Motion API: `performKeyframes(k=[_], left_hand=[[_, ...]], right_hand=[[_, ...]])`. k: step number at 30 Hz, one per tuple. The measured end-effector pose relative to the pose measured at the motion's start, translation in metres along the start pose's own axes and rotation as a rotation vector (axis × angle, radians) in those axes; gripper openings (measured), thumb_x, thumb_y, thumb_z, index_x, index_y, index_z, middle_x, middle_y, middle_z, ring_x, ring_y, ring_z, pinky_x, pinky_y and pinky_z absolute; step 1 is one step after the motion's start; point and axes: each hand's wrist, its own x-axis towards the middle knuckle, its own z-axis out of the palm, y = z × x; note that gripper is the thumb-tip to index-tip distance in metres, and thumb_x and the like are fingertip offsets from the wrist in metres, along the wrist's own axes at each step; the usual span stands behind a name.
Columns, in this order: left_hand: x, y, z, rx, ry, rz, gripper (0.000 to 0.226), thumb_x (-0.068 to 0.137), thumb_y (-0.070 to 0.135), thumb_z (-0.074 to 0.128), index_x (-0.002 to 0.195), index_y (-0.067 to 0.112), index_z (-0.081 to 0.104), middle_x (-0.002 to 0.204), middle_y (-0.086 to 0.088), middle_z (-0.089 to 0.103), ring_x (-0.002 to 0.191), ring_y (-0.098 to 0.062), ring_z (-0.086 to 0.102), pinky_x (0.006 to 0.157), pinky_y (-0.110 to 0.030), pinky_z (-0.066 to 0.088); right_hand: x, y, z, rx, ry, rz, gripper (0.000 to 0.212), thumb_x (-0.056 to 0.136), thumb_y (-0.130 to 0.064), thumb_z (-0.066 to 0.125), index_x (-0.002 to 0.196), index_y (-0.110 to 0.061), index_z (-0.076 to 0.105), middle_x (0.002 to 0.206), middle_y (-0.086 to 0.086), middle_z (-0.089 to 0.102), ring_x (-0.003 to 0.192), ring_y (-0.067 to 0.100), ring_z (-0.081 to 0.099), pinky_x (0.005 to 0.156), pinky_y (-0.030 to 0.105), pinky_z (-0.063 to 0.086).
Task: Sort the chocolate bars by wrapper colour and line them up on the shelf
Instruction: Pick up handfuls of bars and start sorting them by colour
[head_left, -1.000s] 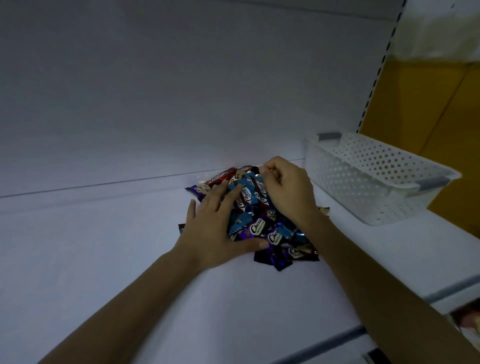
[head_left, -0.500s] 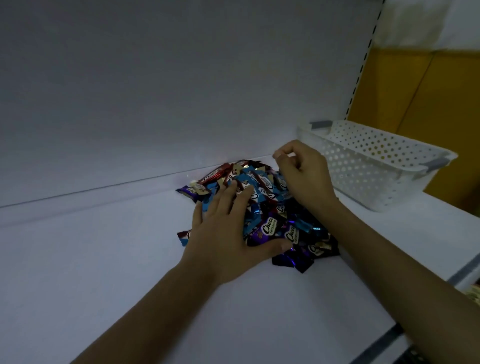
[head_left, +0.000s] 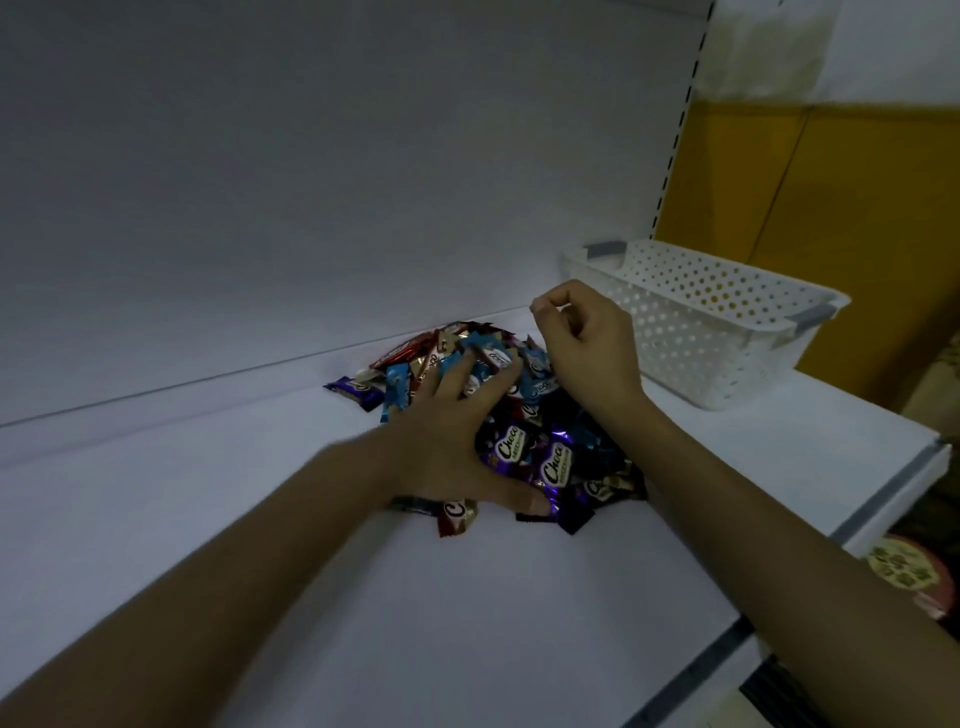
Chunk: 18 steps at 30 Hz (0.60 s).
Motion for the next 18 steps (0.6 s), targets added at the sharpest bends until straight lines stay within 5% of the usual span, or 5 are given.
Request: performKeyframes(k=[5, 9, 13, 18], left_hand=[[0.029, -0.004, -0.024, 0.119, 0.013, 0.089, 0.086, 0.075, 0.049, 0.072, 0.146, 0.036, 0.025, 0.148, -0.007, 0.026, 0.131, -0.028, 0.035, 0.108, -0.044, 0.036], [0.03, -0.013, -0.022, 0.151, 0.184, 0.19, 0.063, 0.083, 0.024, 0.068, 0.14, 0.027, 0.042, 0.137, -0.009, 0.044, 0.122, -0.025, 0.045, 0.096, -0.027, 0.038], [0.029, -0.015, -0.029, -0.191, 0.384, 0.263, 0.038, 0.089, 0.005, 0.061, 0.126, 0.012, 0.059, 0.121, -0.008, 0.064, 0.109, -0.022, 0.059, 0.093, -0.031, 0.046], [0.027, -0.017, -0.037, -0.742, 0.532, 0.13, 0.021, 0.094, 0.007, 0.057, 0.114, 0.007, 0.062, 0.104, -0.008, 0.067, 0.094, -0.018, 0.064, 0.085, -0.028, 0.052]], right_hand=[[-0.001, 0.0, -0.004, -0.026, -0.045, -0.016, 0.019, 0.093, -0.025, 0.056, 0.078, -0.015, 0.061, 0.048, -0.006, 0.049, 0.045, 0.006, 0.044, 0.049, 0.026, 0.038], [-0.006, -0.005, -0.006, -0.093, -0.076, -0.125, 0.018, 0.094, -0.022, 0.056, 0.077, -0.016, 0.059, 0.048, -0.001, 0.05, 0.044, 0.012, 0.046, 0.046, 0.026, 0.036], [-0.01, -0.006, -0.007, -0.155, -0.084, -0.185, 0.015, 0.093, -0.02, 0.056, 0.08, -0.015, 0.061, 0.048, 0.002, 0.052, 0.045, 0.017, 0.049, 0.047, 0.03, 0.038], [-0.009, -0.003, -0.007, -0.2, -0.071, -0.286, 0.015, 0.093, -0.021, 0.055, 0.08, -0.017, 0.061, 0.045, -0.005, 0.047, 0.04, 0.01, 0.044, 0.043, 0.02, 0.031]])
